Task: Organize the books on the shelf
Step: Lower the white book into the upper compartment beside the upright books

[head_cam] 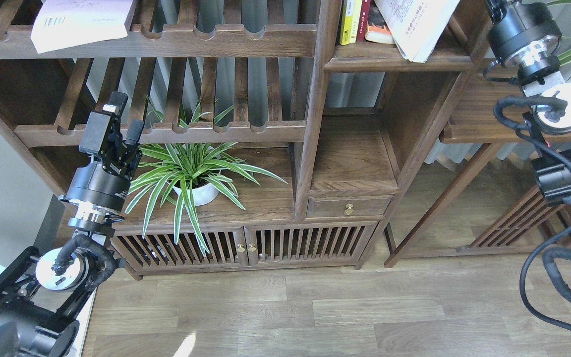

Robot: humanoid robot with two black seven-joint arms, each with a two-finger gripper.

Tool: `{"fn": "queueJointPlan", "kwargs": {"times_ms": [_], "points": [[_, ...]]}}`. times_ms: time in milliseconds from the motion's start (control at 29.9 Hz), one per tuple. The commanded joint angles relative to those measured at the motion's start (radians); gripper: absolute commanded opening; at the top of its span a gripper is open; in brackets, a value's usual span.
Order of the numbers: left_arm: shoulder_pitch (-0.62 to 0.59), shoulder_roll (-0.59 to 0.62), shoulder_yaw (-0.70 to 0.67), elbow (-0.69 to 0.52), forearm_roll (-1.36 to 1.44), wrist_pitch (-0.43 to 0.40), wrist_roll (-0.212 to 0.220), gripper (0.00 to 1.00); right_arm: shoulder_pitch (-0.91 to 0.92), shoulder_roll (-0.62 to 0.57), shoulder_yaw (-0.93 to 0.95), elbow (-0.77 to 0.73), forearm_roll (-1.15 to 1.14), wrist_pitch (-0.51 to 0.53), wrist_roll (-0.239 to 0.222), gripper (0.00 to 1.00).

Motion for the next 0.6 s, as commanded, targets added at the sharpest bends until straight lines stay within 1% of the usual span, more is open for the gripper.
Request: {"fn": "queueJointPlan", "kwargs": {"times_ms": [0, 67, 234, 568], "points": [[0.003, 0.000, -0.004, 0.000, -0.001, 0.000, 0.000, 0.98, 0.027, 0.005, -0.001, -0.047, -0.017, 0.000, -0.001, 0.39], [0.003, 0.000, -0.004, 0.000, -0.001, 0.000, 0.000, 0.98, 0.059, 0.006, -0.001, -0.073, -0.046, 0.000, 0.001, 0.48], [0.003, -0.003, 0.000, 0.000, 0.001, 0.000, 0.000, 0.98, 0.098, -0.012, 0.011, -0.076, -0.055, 0.000, -0.001, 0.53], [-0.008, -0.010, 0.005, 0.008, 0.001, 0.000, 0.000, 0.98, 0.165, -0.026, 0.005, -0.070, -0.052, 0.000, -0.001, 0.55]]}}
